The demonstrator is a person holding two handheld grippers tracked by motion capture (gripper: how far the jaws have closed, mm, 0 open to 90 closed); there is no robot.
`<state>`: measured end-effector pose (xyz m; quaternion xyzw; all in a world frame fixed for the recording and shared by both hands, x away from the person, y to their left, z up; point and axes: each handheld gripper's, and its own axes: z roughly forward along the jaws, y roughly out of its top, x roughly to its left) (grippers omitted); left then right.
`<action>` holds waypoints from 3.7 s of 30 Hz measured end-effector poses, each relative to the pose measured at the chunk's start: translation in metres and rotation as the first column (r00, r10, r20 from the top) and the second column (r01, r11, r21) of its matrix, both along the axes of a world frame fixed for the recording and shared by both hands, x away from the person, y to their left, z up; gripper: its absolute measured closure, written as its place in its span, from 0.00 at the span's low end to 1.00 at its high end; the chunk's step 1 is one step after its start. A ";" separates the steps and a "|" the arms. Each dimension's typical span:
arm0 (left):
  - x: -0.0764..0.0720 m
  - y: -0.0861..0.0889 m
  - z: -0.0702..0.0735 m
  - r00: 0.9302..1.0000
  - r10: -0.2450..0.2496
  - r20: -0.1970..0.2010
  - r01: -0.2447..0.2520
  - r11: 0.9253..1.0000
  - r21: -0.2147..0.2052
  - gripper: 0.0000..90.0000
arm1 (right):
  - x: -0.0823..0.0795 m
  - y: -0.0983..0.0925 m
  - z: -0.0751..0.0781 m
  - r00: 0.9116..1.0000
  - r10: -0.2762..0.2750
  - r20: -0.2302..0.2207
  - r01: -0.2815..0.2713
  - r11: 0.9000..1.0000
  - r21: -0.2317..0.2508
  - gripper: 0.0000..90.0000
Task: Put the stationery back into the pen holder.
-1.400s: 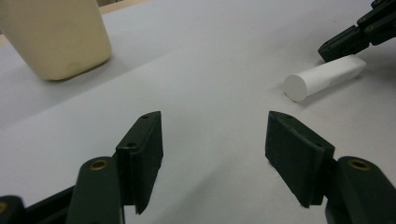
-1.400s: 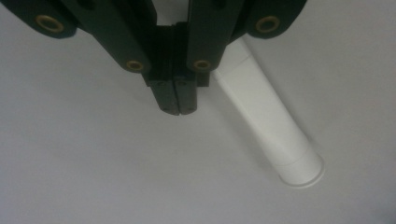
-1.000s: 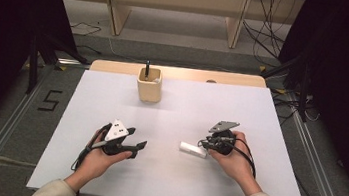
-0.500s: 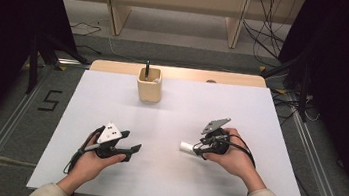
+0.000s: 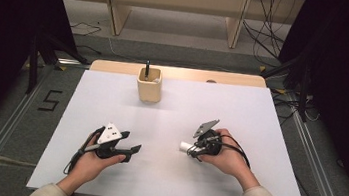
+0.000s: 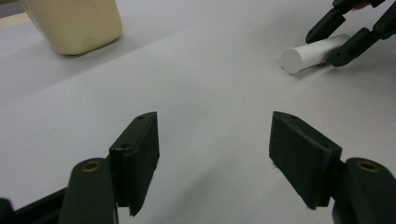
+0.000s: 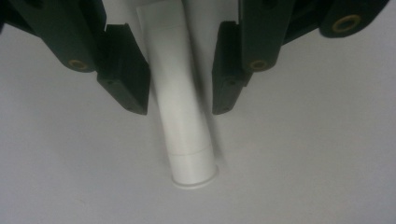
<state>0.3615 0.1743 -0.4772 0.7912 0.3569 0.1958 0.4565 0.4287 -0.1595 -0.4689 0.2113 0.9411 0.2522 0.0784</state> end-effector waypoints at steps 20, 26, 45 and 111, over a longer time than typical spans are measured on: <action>0.000 -0.002 0.000 1.000 -0.005 -0.002 0.005 1.000 -0.003 0.37 | 0.003 -0.001 -0.001 1.000 0.022 -0.012 -0.022 1.000 -0.006 0.72; 0.000 -0.002 0.000 1.000 -0.006 -0.001 0.006 1.000 -0.002 0.37 | 0.003 -0.001 -0.002 0.999 0.030 -0.012 -0.030 1.000 -0.003 0.73; 0.000 -0.002 -0.001 1.000 -0.006 -0.003 0.006 1.000 0.001 0.37 | 0.003 -0.003 -0.003 0.999 0.045 -0.018 -0.044 0.999 0.016 0.78; 0.039 -0.070 0.006 0.994 -0.041 -0.097 0.016 0.971 -0.240 0.36 | -0.024 0.032 -0.005 0.984 -0.141 0.112 0.084 0.909 0.407 0.78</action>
